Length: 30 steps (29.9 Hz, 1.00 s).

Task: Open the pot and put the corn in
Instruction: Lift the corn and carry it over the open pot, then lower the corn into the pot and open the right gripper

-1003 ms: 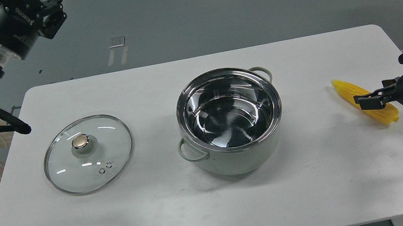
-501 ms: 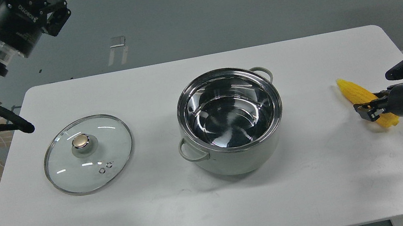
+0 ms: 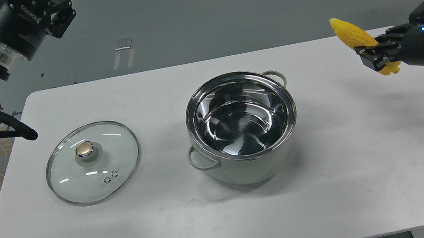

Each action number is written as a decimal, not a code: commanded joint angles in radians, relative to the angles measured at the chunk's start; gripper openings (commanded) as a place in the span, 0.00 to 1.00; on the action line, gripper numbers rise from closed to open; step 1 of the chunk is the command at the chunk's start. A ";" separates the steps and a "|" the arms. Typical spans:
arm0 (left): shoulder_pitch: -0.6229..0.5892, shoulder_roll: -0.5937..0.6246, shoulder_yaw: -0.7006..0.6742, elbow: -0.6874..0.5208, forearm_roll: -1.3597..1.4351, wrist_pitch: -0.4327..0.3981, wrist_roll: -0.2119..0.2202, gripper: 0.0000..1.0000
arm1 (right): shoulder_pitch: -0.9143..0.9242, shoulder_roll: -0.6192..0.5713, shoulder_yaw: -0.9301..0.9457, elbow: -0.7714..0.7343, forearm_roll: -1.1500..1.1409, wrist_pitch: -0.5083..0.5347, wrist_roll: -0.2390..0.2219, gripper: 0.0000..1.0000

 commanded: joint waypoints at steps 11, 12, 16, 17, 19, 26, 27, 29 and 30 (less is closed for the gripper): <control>0.003 -0.004 0.000 0.000 0.000 0.001 0.000 0.95 | 0.206 0.219 -0.098 0.229 -0.003 0.133 0.000 0.11; 0.003 -0.004 0.000 0.000 0.000 0.001 0.000 0.95 | 0.214 0.240 -0.124 0.237 -0.003 0.145 0.000 0.12; 0.003 -0.004 0.000 -0.002 0.001 0.001 0.000 0.96 | 0.214 0.300 -0.164 0.237 -0.003 0.158 0.000 0.14; 0.003 -0.004 0.000 -0.008 0.001 0.001 0.000 0.96 | 0.214 0.318 -0.172 0.231 -0.001 0.164 0.000 0.17; 0.003 -0.004 0.000 -0.012 0.001 0.001 0.000 0.96 | 0.208 0.341 -0.174 0.211 -0.001 0.176 0.000 0.20; 0.005 -0.004 -0.001 -0.014 0.001 0.001 0.000 0.96 | 0.169 0.392 -0.178 0.151 0.000 0.181 0.000 0.38; 0.006 -0.004 -0.001 -0.017 0.001 0.001 0.000 0.96 | 0.168 0.395 -0.178 0.145 0.000 0.181 0.000 0.40; 0.005 -0.004 -0.001 -0.020 0.001 0.001 0.000 0.96 | 0.163 0.401 -0.178 0.142 0.000 0.181 0.000 0.46; 0.005 -0.004 -0.001 -0.020 0.001 0.001 0.000 0.96 | 0.163 0.403 -0.178 0.142 0.000 0.181 0.000 0.49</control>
